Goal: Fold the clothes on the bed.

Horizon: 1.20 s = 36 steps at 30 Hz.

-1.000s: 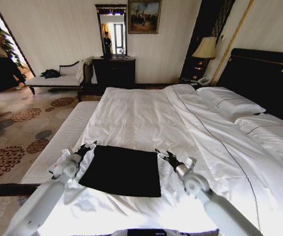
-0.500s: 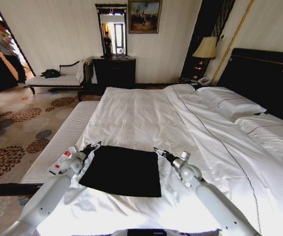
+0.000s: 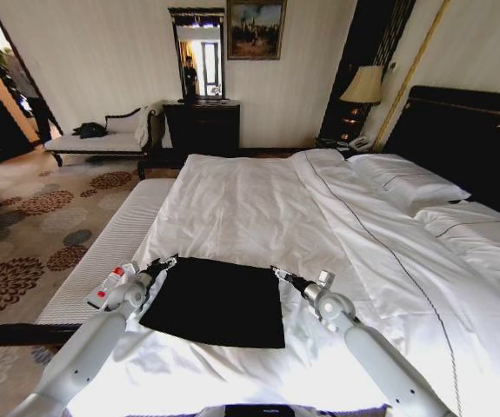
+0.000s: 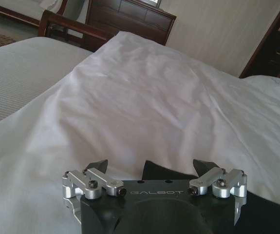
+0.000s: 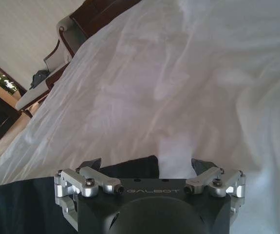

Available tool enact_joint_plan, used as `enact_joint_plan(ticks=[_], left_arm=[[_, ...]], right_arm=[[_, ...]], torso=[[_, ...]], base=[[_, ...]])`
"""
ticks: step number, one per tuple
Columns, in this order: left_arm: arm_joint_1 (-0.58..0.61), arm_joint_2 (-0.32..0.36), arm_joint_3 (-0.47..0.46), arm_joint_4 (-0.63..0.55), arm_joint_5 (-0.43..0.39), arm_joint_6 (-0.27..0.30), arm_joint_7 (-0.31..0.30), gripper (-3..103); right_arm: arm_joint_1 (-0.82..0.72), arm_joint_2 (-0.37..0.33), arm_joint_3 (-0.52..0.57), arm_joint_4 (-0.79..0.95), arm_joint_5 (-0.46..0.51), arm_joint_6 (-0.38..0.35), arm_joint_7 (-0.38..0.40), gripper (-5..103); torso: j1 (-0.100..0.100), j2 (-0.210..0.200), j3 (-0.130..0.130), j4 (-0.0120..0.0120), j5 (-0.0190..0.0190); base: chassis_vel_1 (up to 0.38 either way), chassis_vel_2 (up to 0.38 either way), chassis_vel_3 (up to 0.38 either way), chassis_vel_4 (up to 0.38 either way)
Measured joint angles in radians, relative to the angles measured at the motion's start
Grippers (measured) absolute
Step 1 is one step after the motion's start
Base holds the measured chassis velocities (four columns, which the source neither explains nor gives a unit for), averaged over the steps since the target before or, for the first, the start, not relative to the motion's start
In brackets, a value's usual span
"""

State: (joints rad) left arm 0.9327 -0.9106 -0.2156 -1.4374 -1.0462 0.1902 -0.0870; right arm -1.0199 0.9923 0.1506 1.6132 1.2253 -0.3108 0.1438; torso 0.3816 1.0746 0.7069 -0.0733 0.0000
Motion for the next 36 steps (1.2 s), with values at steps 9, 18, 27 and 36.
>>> enact_joint_plan(ticks=[9, 18, 27, 36], left_arm=[[0.007, 0.003, -0.002, -0.01, 0.003, -0.002, -0.007, 98], [0.006, -0.003, -0.008, -0.011, 0.007, -0.005, -0.024, 98], [0.029, -0.024, -0.02, -0.026, 0.029, -0.011, -0.055, 99], [0.044, -0.01, -0.022, -0.054, 0.045, -0.011, -0.058, 98]], right_arm=[[0.021, 0.032, -0.012, -0.051, -0.003, 0.0, -0.004, 100], [0.016, 0.051, -0.013, -0.056, 0.013, 0.004, 0.008, 76], [0.003, 0.06, -0.013, -0.029, 0.035, 0.003, 0.016, 42], [-0.004, 0.065, -0.01, -0.003, 0.036, 0.003, 0.023, 10]], torso=[[0.0, 0.0, 0.0, 0.0, 0.0], [0.0, 0.0, 0.0, -0.0001, 0.0], [0.0, 0.0, 0.0, 0.0, 0.0], [0.0, 0.0, 0.0, 0.0, 0.0001]], base=[[0.0, 0.0, 0.0, 0.0], [0.0, 0.0, 0.0, 0.0], [0.0, 0.0, 0.0, 0.0], [0.0, 0.0, 0.0, 0.0]])
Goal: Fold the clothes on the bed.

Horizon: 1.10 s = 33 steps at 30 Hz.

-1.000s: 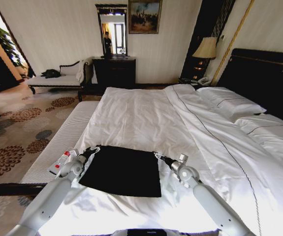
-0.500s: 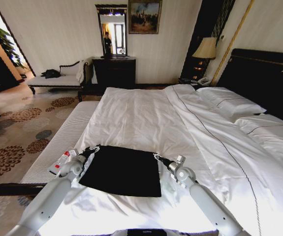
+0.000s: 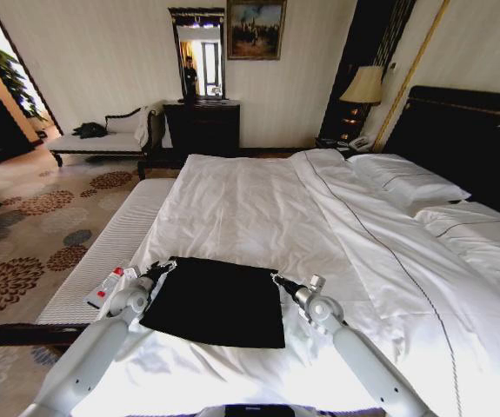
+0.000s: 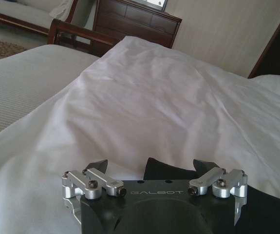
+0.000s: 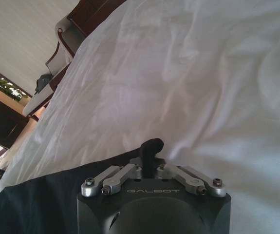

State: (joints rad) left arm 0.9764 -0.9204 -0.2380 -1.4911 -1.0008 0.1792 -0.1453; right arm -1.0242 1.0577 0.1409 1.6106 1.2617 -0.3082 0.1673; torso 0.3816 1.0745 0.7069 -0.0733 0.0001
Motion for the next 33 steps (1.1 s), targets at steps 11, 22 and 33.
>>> enact_joint_plan(ticks=[11, 22, 33], left_arm=[[0.013, 0.011, -0.009, -0.018, 0.003, -0.001, 0.0, 101], [-0.008, 0.026, 0.0, -0.014, -0.004, -0.003, 0.008, 98], [-0.095, -0.014, 0.065, 0.052, -0.011, 0.0, 0.022, 97]], right_arm=[[0.009, -0.026, -0.002, 0.023, -0.015, 0.002, 0.004, 1], [0.103, -0.078, -0.032, -0.016, -0.013, 0.005, 0.006, 1], [0.171, -0.101, -0.044, -0.109, -0.001, 0.004, -0.002, 1]], torso=[[0.0, 0.0, 0.0, -0.0001, -0.0001], [0.0, 0.0, 0.0, 0.0001, -0.0001], [0.0, 0.0, 0.0, -0.0001, 0.0001]], base=[[0.0, 0.0, 0.0, 0.0], [0.0, 0.0, 0.0, 0.0], [0.0, 0.0, 0.0, 0.0]])
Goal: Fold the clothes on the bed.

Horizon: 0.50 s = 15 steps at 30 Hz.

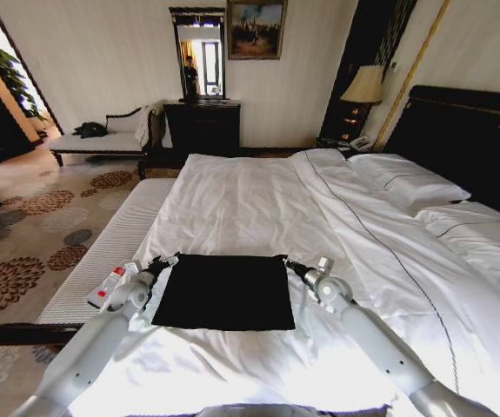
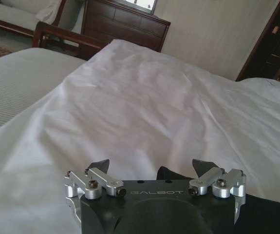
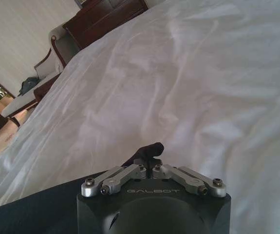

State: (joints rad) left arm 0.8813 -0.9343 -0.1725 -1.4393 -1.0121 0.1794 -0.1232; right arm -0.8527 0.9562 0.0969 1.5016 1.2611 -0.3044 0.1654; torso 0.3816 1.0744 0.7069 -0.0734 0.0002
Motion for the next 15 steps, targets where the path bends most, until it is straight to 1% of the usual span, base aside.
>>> enact_joint_plan(ticks=[7, 11, 13, 14, 15], left_arm=[[-0.058, -0.034, 0.043, 0.054, -0.003, 0.001, 0.006, 97], [-0.082, -0.053, 0.066, 0.088, -0.002, 0.002, 0.011, 93], [-0.088, -0.061, 0.074, 0.1, 0.0, 0.003, 0.012, 85], [-0.089, -0.064, 0.077, 0.103, 0.004, 0.003, 0.01, 85], [-0.089, -0.065, 0.08, 0.104, 0.007, 0.004, 0.006, 81]], right_arm=[[0.003, 0.004, 0.0, -0.012, -0.004, 0.0, -0.002, 1], [0.001, 0.01, -0.003, -0.012, -0.008, 0.0, -0.001, 1], [0.001, 0.013, -0.003, -0.013, -0.009, 0.0, 0.001, 1], [0.001, 0.014, -0.004, -0.014, -0.01, 0.0, 0.002, 1], [0.001, 0.015, -0.004, -0.016, -0.011, 0.0, 0.002, 1]], torso=[[0.0, 0.0, 0.0, -0.0001, 0.0], [0.0, 0.0, 0.0, -0.0001, -0.0001], [0.0, 0.0, 0.0, -0.0001, -0.0002], [0.0, 0.0, 0.0, -0.0001, -0.0002], [0.0, 0.0, 0.0, 0.0, -0.0002]], base=[[0.0, 0.0, 0.0, 0.0], [0.0, 0.0, 0.0, 0.0], [0.0, 0.0, 0.0, 0.0], [0.0, 0.0, 0.0, 0.0], [0.0, 0.0, 0.0, 0.0]])
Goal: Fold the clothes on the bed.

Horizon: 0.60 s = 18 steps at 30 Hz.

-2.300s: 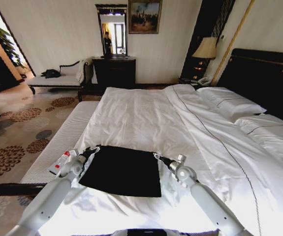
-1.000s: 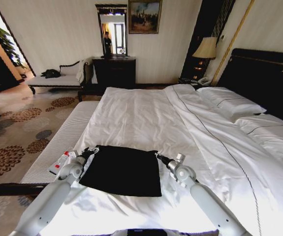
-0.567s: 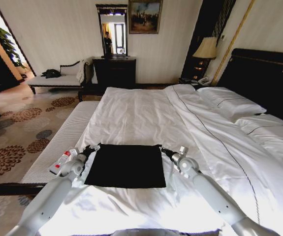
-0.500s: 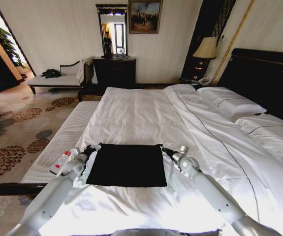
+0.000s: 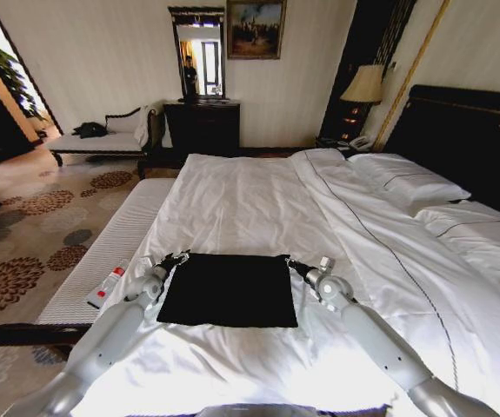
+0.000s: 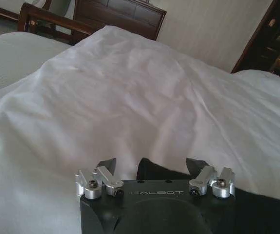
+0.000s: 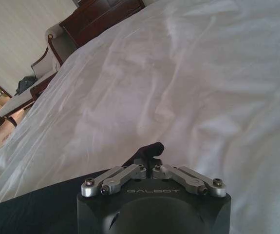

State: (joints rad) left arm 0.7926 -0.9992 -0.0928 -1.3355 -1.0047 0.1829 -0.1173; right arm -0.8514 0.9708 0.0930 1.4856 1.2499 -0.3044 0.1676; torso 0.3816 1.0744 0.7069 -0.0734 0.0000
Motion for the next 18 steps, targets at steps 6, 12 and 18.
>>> enact_joint_plan(ticks=[6, 12, 18], left_arm=[[-0.004, -0.001, 0.005, 0.012, 0.012, 0.004, -0.016, 59], [-0.01, -0.003, 0.005, 0.023, 0.02, 0.005, -0.021, 38], [-0.006, -0.006, 0.015, 0.022, 0.02, 0.005, -0.018, 16]], right_arm=[[-0.001, 0.002, 0.0, -0.012, -0.007, 0.0, 0.001, 1], [-0.002, 0.005, -0.001, -0.013, -0.008, 0.0, 0.007, 1], [-0.003, 0.006, -0.001, -0.008, -0.008, 0.0, 0.013, 1]], torso=[[0.0, 0.0, 0.0, 0.0002, 0.0001], [0.0, 0.0, 0.0, 0.0001, 0.0001], [0.0, 0.0, 0.0, 0.0, 0.0]], base=[[0.0, 0.0, 0.0, 0.0], [0.0, 0.0, 0.0, 0.0], [0.0, 0.0, 0.0, 0.0]])
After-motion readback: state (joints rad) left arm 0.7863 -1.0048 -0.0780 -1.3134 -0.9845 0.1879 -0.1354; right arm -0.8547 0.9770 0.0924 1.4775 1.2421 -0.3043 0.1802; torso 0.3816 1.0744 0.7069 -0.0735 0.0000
